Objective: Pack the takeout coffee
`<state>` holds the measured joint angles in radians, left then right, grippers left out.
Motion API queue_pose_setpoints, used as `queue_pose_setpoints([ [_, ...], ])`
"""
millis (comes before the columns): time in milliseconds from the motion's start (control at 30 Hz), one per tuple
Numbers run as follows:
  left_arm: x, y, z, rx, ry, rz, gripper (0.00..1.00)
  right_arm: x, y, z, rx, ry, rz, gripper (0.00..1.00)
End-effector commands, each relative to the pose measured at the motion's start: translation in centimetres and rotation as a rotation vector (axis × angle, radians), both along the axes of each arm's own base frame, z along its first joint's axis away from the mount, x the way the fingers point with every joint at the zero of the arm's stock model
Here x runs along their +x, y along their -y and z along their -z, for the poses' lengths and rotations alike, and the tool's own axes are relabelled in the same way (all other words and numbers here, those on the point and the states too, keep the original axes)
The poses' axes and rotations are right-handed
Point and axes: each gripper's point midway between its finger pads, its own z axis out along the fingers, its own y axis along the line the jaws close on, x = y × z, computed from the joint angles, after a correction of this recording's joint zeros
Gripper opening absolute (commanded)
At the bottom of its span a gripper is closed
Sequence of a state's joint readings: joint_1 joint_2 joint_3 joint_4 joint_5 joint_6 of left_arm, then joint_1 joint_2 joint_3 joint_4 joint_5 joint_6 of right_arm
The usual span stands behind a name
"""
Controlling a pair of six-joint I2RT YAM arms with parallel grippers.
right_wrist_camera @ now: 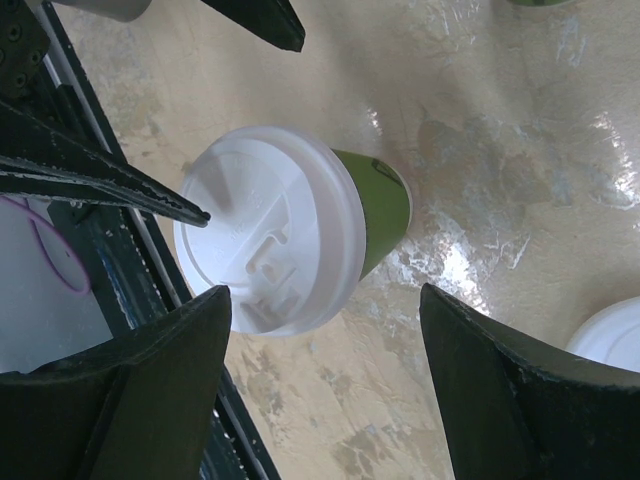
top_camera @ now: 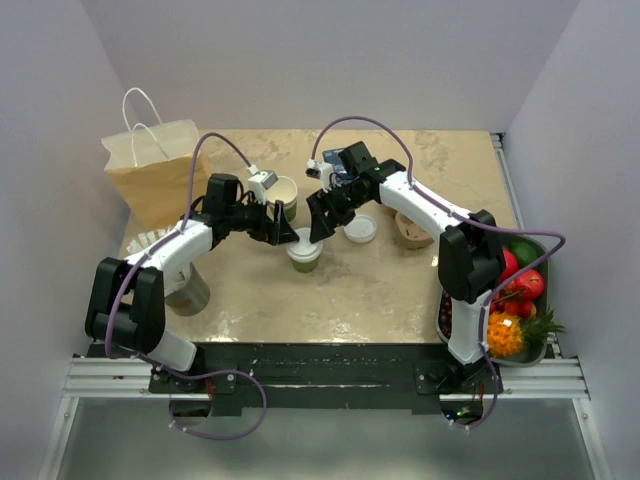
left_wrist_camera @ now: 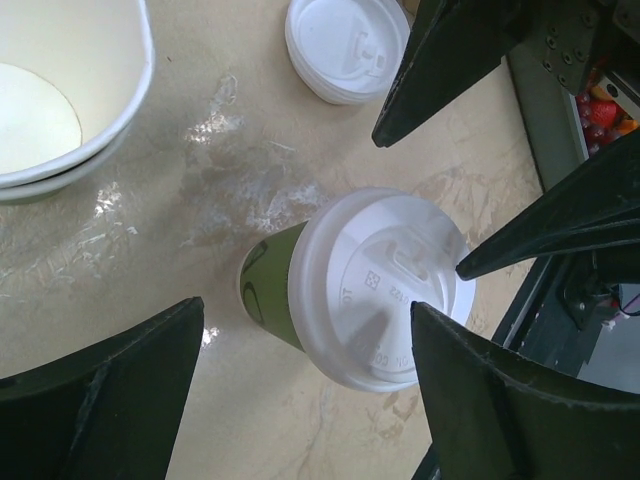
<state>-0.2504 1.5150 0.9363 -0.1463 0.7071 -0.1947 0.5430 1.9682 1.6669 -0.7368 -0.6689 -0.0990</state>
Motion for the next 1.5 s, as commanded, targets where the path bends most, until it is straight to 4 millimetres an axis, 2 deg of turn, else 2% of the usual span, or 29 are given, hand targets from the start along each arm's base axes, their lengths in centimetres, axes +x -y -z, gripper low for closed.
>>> queue_pose_setpoints([
  [0,0.0,0.3,0.0,-0.021,0.001,0.033,0.88,-0.1,0.3,0.4,-0.024,-0.003,-0.01,0.79],
  [400,-0.8,0.2,0.9,-0.012,-0.02,0.069,0.88,-0.7,0.9,1.1,-0.053,-0.024,-0.008,0.77],
  [733,-0.7,-0.8,4.8,0.071,-0.116,0.019,0.85,-0.6,0.7,2.6,-0.062,-0.033,-0.021,0.76],
  [900,-0.8,-1.6,6.6,0.114,-0.133,0.01,0.83,-1.5,1.3,4.2,-0.083,-0.045,-0.048,0.74],
  [1000,-0.9,-1.7,7.2,0.126,-0.129,0.013,0.82,-2.1,1.5,4.6,-0.065,-0.029,-0.096,0.73],
  [1067,-0.7,-1.7,7.1,0.119,-0.103,0.018,0.82,-2.0,1.3,4.7,-0.053,-0.014,-0.107,0.72],
  [1233,-1.2,-0.6,4.8,0.033,0.031,0.11,0.83,-1.5,1.0,5.2,-0.037,0.017,-0.109,0.71],
  [1267,-1.3,-0.4,4.2,-0.006,0.051,0.13,0.84,-1.5,0.9,5.4,-0.037,0.005,-0.11,0.71],
  [1367,-1.4,0.1,0.8,-0.124,0.115,0.163,0.88,-1.4,0.5,4.8,-0.016,-0.001,-0.115,0.71],
  [1467,-2.1,0.0,-0.6,-0.176,0.112,0.171,0.9,-1.7,0.3,4.5,0.001,-0.013,-0.123,0.71],
])
